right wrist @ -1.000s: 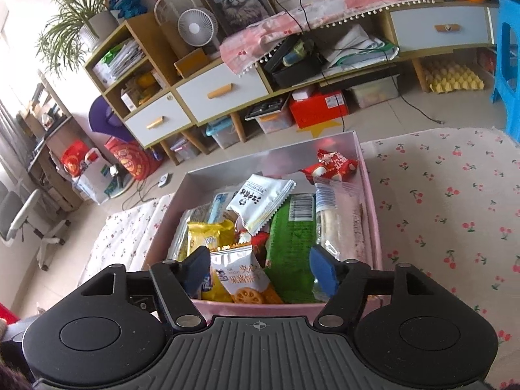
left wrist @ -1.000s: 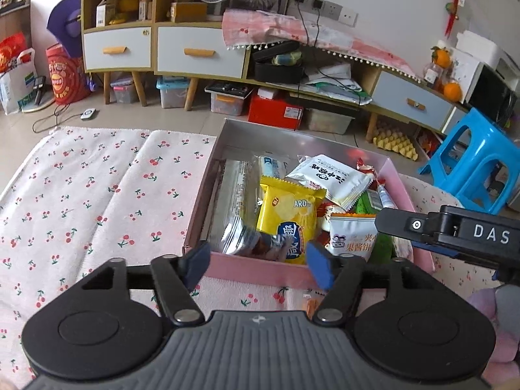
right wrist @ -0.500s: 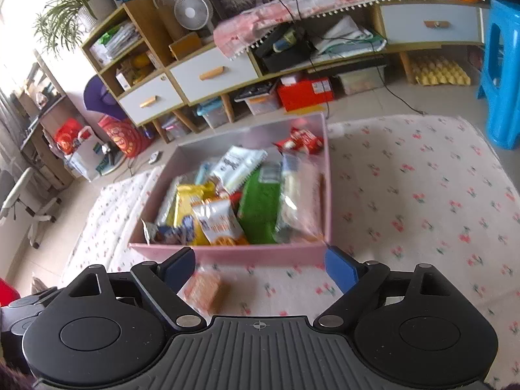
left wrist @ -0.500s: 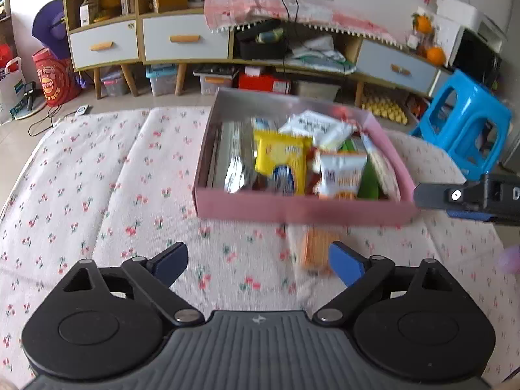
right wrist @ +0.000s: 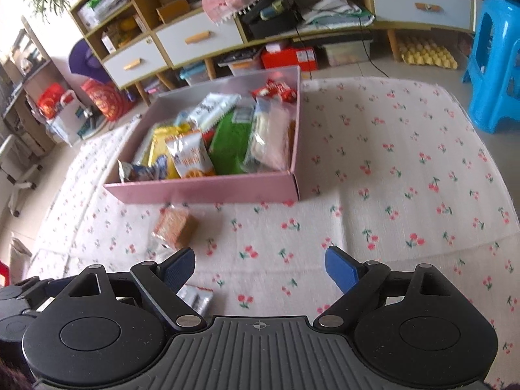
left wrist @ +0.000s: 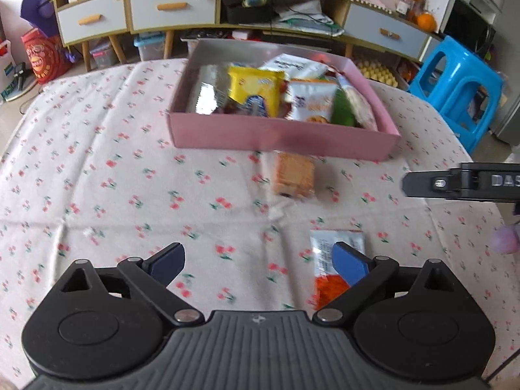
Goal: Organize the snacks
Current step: 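Withdraw both tools and grasp the red-white packet with the left tool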
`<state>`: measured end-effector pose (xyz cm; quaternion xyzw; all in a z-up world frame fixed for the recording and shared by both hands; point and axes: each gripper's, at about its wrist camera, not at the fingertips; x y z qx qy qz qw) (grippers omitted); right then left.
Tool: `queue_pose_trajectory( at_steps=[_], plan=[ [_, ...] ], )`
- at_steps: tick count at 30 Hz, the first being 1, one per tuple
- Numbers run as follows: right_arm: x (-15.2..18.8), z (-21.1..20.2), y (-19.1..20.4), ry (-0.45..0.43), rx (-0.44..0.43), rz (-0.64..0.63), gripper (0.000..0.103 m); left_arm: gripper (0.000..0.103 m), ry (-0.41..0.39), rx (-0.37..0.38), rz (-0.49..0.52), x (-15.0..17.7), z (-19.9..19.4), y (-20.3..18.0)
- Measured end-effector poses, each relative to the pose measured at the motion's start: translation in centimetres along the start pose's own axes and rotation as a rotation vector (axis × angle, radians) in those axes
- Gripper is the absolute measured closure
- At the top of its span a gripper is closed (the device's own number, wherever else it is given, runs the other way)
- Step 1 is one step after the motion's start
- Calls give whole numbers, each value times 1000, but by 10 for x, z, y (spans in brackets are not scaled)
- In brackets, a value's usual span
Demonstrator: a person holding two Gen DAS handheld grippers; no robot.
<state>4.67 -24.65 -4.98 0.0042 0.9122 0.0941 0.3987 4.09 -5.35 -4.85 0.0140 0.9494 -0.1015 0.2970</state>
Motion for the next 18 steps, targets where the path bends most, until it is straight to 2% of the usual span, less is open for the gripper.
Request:
queue_pose_trajectory(
  at_steps=[8,11,14,16,18],
  plan=[
    [-1,6,2,34,11,7,14,11,49,41,44,11,16,-31],
    [-2,8,3,41,10,3,14,18,59,47,60,14,20,-39],
    [-2,11,4,48,10,-3,14,31,70,56,67,14,25,-44],
    [-2,13,4,52,11,-4,14,49,80,65,70,15,27,-45],
    [-3,15,4,55,11,-4,14,55,79,63,81,16,28,-46]
  ],
)
Point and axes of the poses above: each gripper's, at about its wrist camera, not at the fingertips, and z roughly the way its jaws point, y to its left, x to its underside, and after that the axes turned 9 degrees about -z, right-handed
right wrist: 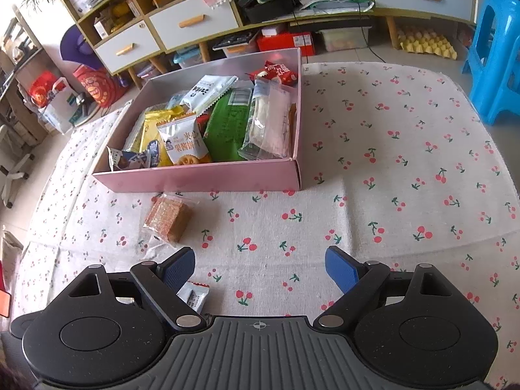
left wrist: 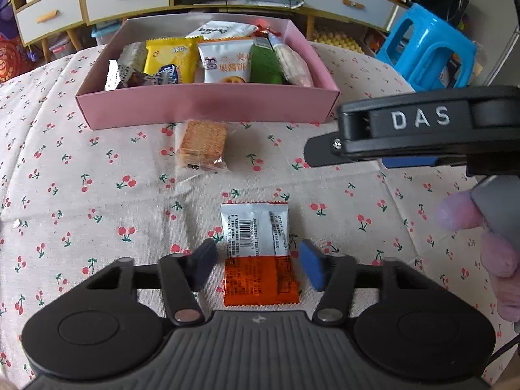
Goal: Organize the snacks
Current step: 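Withdraw both tools and grasp the red-white packet with the left tool, then grasp the wafer pack with the right tool while the left tool holds the red-white packet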
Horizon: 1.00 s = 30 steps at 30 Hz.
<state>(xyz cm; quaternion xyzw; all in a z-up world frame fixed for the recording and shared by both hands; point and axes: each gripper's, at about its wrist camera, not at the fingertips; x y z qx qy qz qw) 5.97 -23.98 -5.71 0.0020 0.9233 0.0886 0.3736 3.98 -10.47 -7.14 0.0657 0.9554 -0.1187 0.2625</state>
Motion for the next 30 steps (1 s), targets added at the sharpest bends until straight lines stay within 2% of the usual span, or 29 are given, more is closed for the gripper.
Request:
queue_pose_trajectory(
  at_steps=[1,4,10,17,24,30],
  plan=[
    [0,1,0,1,0,0,14,65,-8,-6,13,0,0,0],
    [-1,5,2,6,-1,-3,14,67,-12,-9,14,0,-3,4],
    [-6,12,11,11,-14,0,14,68,-27,-20,-27,-4,-13,26],
    [-16,28,32,9,-46,20,14,67,-72,-87,-37,-4,-27,54],
    [-26,55,60,28,-71,50,14,67,-51,-139,-81,-7,-28,83],
    [-30,65,79,3,-25,21,13,67,-53,-144,-91,-4,-36,101]
  ],
)
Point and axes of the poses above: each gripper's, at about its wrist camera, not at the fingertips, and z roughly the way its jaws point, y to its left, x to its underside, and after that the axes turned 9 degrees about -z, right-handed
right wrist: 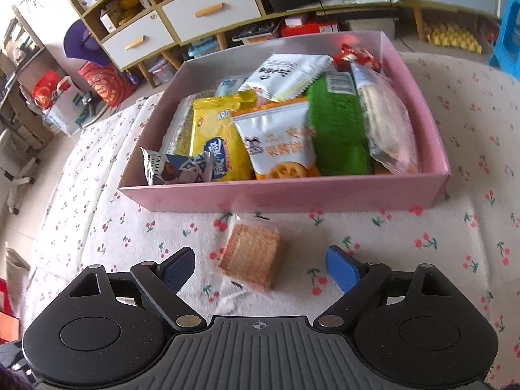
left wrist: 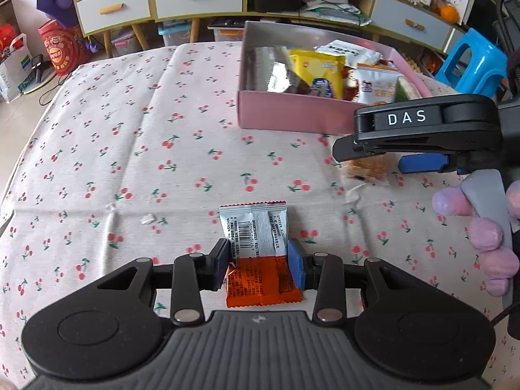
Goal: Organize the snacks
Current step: 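Grasp the wafer pack with the right tool while the left tool holds the red-white packet, then carry both packs into the pink box and open both tools to release them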
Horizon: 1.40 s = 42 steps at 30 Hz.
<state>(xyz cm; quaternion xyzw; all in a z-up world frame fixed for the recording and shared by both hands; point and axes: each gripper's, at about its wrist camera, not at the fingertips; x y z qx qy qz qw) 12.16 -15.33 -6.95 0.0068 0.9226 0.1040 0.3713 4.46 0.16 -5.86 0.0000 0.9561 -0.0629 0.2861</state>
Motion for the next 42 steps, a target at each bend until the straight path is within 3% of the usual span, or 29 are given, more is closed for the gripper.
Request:
queue_pose_trajectory(
  at_steps=[4,6,8,10,27,37,42],
  plan=[
    [1,3,9,-14,40,-24,14,67,7,4,-14,0,0,5],
    [2,2,12,-16,72,-40,23,67,10,4,-18,-1,0,7],
    [3,0,17,-17,113,-68,55,67,13,5,-23,-2,1,8],
    [2,-1,16,-11,102,-72,70,67,15,6,-27,-2,1,9],
    [11,-35,-25,57,36,27,70,67,11,13,-69,-16,3,7],
    [-7,-75,-57,-46,-6,123,70,67,-73,65,-142,-42,-12,-5],
    [-22,-75,-75,-121,-53,199,70,67,-107,55,-113,-66,-13,-18]
  ],
)
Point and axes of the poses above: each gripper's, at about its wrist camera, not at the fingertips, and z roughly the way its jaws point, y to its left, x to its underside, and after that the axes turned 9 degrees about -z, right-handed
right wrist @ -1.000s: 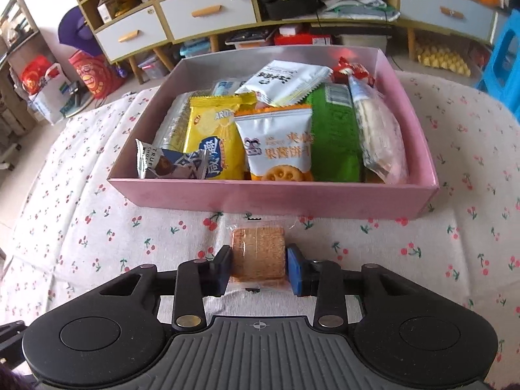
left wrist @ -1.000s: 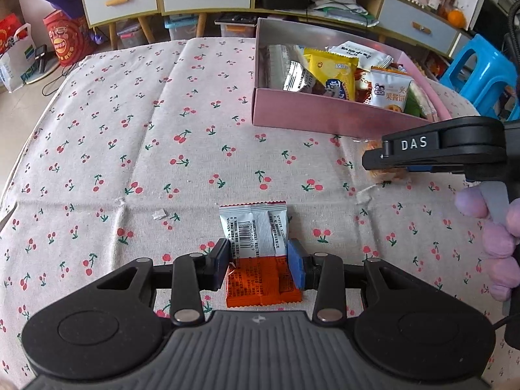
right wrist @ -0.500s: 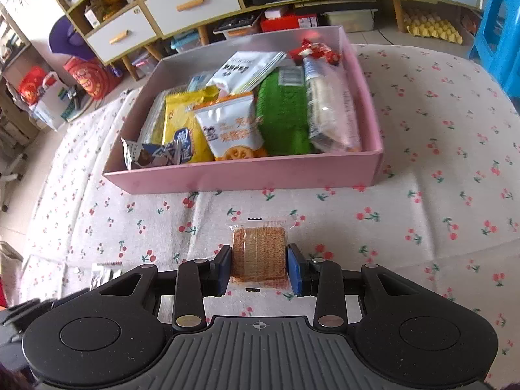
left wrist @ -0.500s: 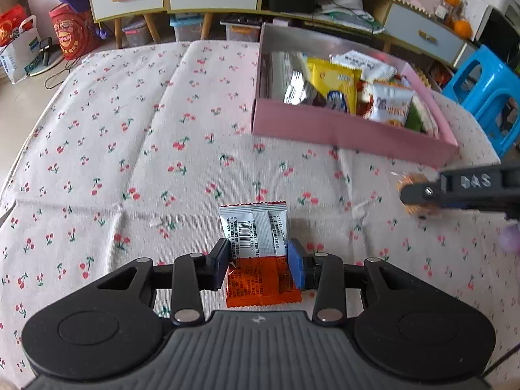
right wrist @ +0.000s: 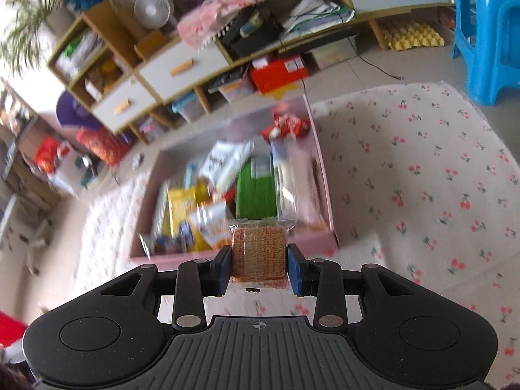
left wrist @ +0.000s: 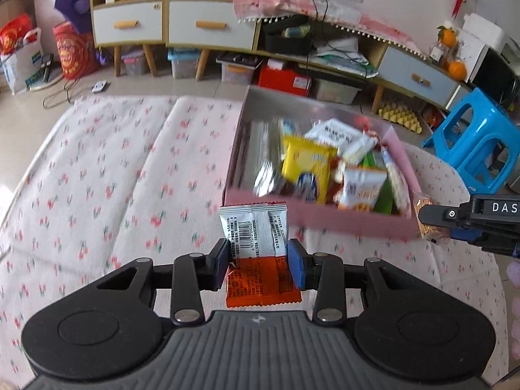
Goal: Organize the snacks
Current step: 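Carry both packs into the pink box and open both tools to release them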
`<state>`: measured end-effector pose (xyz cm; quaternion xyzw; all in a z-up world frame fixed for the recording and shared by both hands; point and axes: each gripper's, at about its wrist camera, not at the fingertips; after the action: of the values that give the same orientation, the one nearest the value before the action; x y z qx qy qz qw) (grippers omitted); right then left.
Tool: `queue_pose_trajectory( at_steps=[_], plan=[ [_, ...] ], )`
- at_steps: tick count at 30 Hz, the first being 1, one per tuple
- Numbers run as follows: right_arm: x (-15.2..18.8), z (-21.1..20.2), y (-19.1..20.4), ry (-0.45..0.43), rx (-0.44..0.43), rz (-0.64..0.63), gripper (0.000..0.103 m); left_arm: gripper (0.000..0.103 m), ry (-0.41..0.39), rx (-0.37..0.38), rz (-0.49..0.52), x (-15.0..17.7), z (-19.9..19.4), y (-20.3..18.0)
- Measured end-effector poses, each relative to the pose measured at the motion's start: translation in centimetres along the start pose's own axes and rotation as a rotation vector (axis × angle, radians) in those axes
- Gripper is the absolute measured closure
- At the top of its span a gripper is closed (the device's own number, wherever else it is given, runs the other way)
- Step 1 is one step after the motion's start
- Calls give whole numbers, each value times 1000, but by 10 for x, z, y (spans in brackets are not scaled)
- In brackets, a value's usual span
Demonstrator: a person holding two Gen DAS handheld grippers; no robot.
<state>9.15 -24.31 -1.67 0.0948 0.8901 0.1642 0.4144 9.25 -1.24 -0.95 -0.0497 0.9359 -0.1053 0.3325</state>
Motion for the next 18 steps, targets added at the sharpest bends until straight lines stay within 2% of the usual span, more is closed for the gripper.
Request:
queue_pose_trajectory(
  at_steps=[8,13,18],
  plan=[
    [-17,24,-7,-39,-51,-16,69,67,-78,-30,90,-49,25,-31],
    [-17,27,-7,-60,-80,-27,69,67,-83,-38,117,-65,52,-46],
    [-15,32,-8,-49,-49,-57,69,67,-85,-42,130,-77,71,-56]
  ],
)
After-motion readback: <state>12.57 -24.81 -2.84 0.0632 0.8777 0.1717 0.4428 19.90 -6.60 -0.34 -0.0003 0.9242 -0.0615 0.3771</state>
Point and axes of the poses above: each gripper's, at about its wrist camera, not at the fingertips, and z roughly the way its jaws point, y to its left, x to its underside, and after that the axes turned 9 degrees about -z, right-handed
